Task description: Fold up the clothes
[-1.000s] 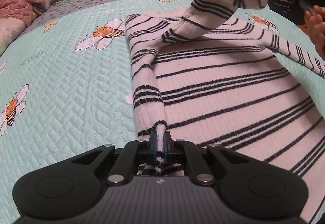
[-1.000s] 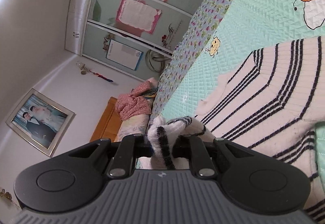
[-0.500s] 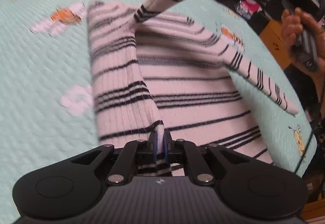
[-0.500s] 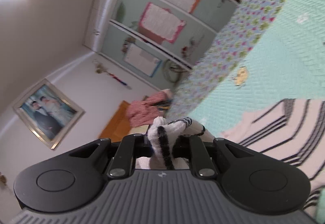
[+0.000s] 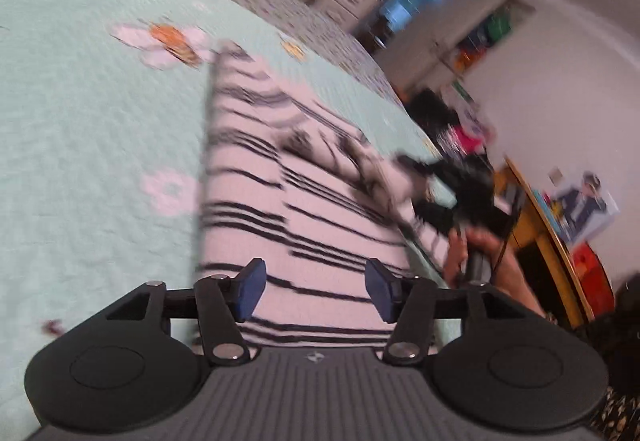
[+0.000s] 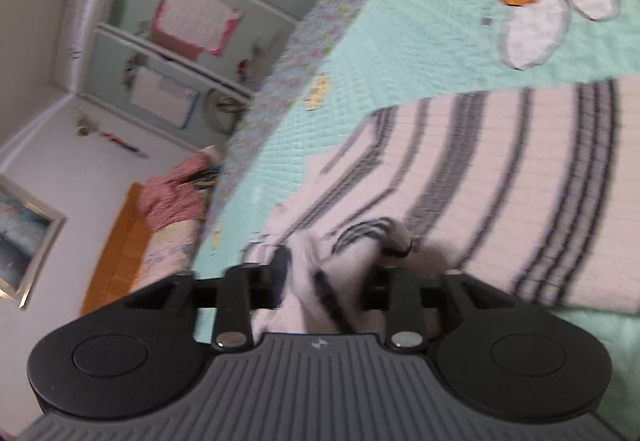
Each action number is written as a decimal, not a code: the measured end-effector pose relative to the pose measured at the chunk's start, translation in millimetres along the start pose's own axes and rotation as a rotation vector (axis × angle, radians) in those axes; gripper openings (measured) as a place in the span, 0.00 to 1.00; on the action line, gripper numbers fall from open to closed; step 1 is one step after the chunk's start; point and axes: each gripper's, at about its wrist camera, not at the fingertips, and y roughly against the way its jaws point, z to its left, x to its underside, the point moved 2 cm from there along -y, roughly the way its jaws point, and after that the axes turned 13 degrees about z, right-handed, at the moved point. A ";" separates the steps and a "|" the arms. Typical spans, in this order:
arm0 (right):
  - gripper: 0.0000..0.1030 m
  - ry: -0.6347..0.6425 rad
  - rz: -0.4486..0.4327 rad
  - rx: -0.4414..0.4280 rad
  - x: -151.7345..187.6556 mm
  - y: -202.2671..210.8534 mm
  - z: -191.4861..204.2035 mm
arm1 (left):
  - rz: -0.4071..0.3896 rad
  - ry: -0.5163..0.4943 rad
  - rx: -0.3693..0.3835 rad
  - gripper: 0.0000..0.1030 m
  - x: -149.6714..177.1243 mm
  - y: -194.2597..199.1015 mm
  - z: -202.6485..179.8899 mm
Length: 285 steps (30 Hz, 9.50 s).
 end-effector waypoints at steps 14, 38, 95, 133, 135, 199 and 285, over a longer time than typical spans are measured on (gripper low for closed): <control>0.66 0.143 0.367 -0.151 209.6 57.1 59.4 | 0.046 0.101 -0.110 0.57 58.5 31.2 34.6; 0.10 0.515 0.529 0.064 285.1 -1.6 119.4 | 0.058 0.130 -0.085 0.59 83.2 46.2 56.6; 0.61 -0.362 -0.129 -0.181 139.6 89.4 -45.1 | 0.217 -0.115 0.038 0.59 67.3 -18.1 18.0; 0.17 -0.349 -0.339 0.073 85.2 64.9 -29.6 | 0.226 -0.068 0.049 0.63 66.1 -13.5 21.4; 0.15 -0.229 -0.331 0.116 62.3 77.5 -9.2 | 0.224 -0.057 0.055 0.63 66.6 -11.1 24.2; 0.05 1.066 -0.025 0.256 40.7 86.2 272.7 | 0.124 0.023 0.062 0.64 52.4 30.6 45.1; 0.21 2.211 0.648 0.603 406.2 -5.6 136.9 | 0.121 0.271 0.048 0.64 63.2 33.3 87.1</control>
